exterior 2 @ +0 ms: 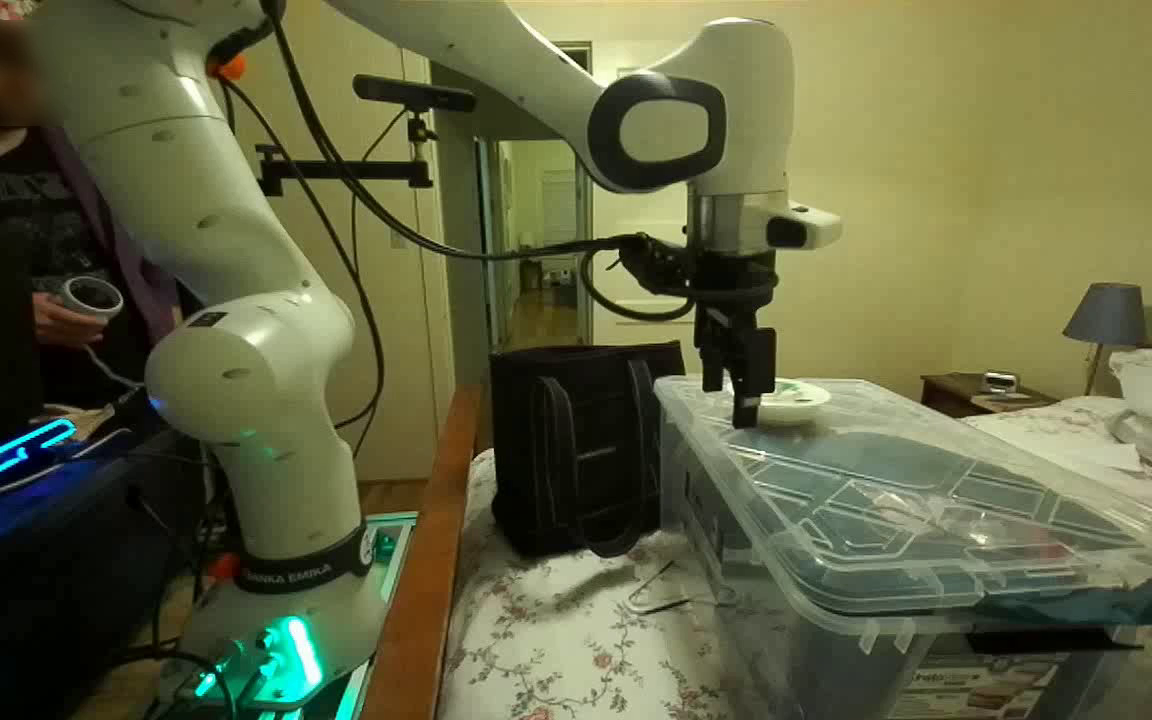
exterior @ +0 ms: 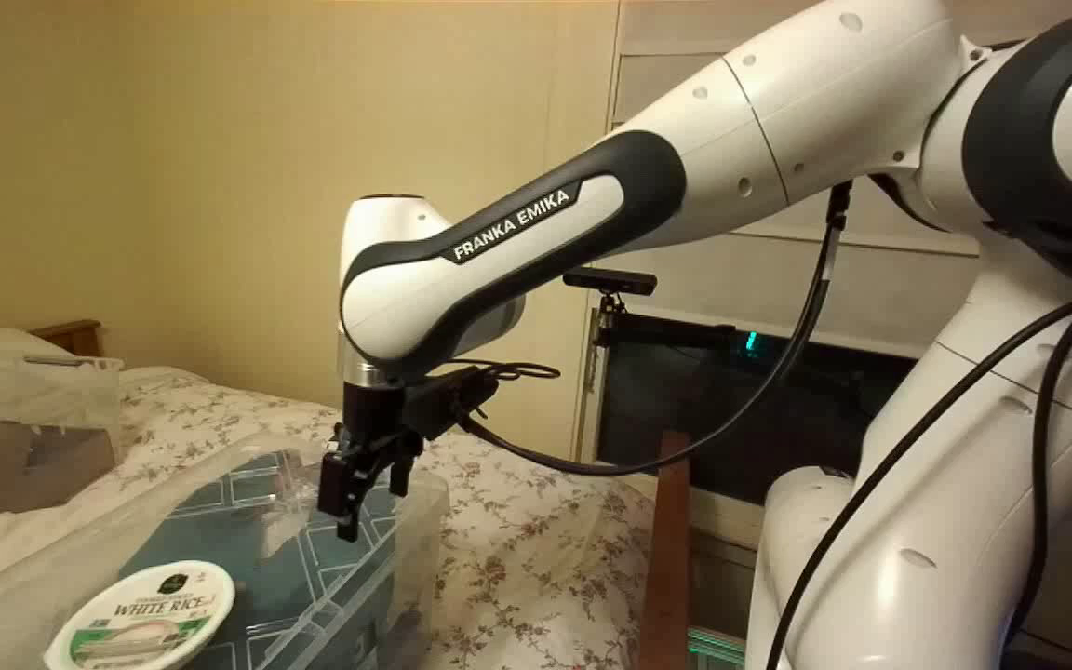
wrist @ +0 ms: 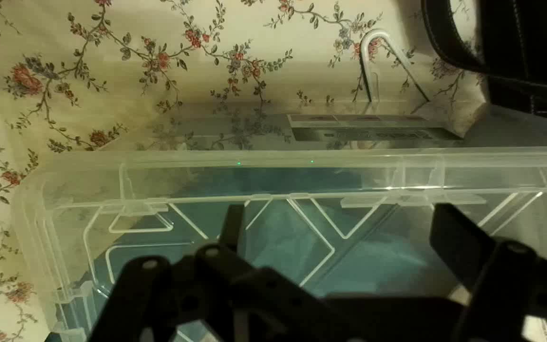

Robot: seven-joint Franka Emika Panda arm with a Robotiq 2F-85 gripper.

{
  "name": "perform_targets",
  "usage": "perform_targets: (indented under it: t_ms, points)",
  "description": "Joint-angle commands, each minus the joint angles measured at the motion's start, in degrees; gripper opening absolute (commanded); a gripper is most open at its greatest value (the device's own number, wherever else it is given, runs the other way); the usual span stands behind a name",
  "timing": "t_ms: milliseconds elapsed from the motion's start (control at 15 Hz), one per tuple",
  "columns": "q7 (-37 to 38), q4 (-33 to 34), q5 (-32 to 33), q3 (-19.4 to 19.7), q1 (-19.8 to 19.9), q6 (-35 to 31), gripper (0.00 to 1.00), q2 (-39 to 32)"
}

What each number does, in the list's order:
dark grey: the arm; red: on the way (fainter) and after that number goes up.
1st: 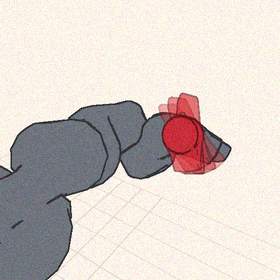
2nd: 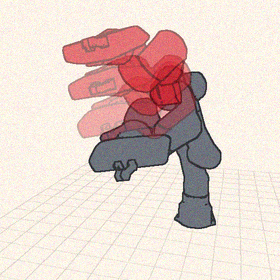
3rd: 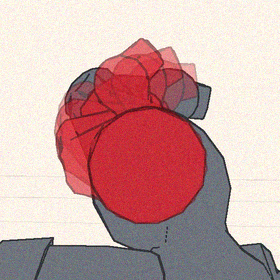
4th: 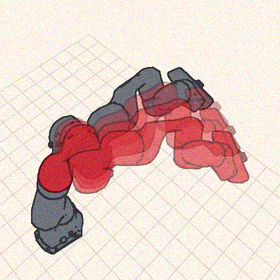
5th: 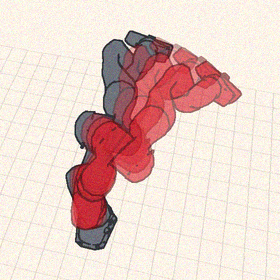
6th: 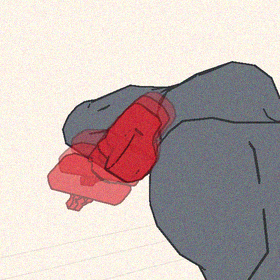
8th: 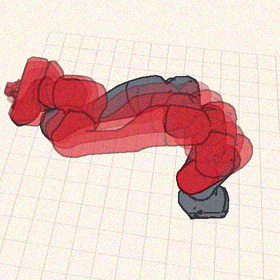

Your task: Place the bowl in the shopping bag and then place the bag on the tote

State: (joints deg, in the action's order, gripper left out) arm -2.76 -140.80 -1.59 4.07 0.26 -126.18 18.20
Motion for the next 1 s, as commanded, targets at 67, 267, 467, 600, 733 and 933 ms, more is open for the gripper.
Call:
perform_targets:
  t_ms: [67,267,467,600,733,933]
  points:
    - [-0.1,0.1,-0.2,-0.5,0.5,0.1,1.00,0.0]
    - [-0.1,0.1,-0.2,-0.5,0.5,0.1,1.00,0.0]
    - [0.0,2.1,-9.3,0.1,-1.7,0.0,1.00,-2.6]
    - [0.3,3.1,-15.0,0.1,-2.5,0.0,1.00,-4.1]
    - [-0.4,3.9,-21.2,0.4,-3.2,-2.3,1.00,-5.9]
    - [-1.1,4.5,-26.3,-0.5,-3.5,-8.8,1.00,-9.1]
